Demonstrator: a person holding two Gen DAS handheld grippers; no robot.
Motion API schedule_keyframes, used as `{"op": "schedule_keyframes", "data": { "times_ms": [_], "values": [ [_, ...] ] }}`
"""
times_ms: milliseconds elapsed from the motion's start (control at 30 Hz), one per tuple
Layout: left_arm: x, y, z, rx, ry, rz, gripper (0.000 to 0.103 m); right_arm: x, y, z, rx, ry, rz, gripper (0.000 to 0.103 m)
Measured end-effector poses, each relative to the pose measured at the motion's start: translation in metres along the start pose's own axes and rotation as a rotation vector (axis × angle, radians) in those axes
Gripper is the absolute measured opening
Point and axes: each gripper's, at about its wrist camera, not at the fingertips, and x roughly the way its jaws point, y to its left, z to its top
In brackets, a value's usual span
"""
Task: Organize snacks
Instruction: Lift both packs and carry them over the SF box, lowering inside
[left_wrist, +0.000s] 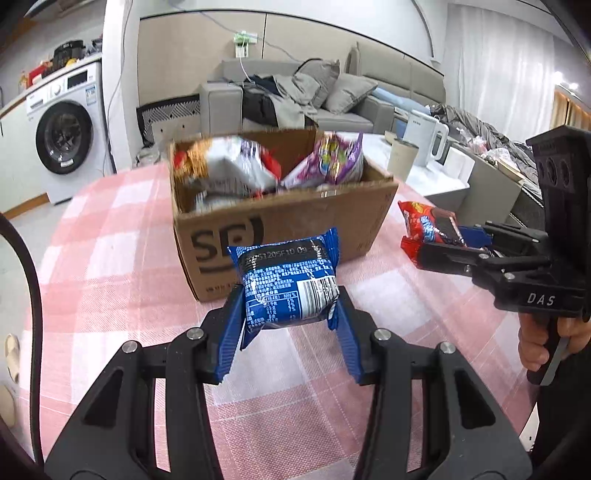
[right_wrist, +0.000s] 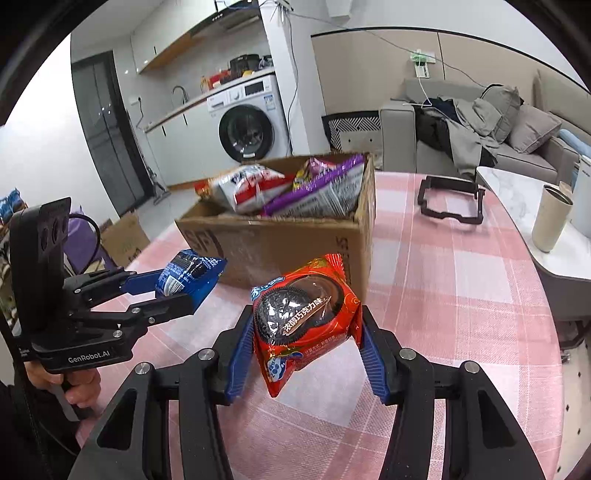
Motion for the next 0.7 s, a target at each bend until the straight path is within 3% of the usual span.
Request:
{"op": "schedule_keyframes", "data": {
  "times_ms": [367, 700],
  "values": [
    [-0.045, 0.021, 0.025, -0.033, -0.069, 0.021, 0.044, -0.023, 0.004, 0.016, 0.047, -0.082, -0.02, 0.053],
    [-0.052, 0.024, 0.059, -0.047, -0.12, 0.065, 0.044, -0.033, 0.009, 0.043, 0.064, -0.147, -0.038, 0.053]
  ]
}}
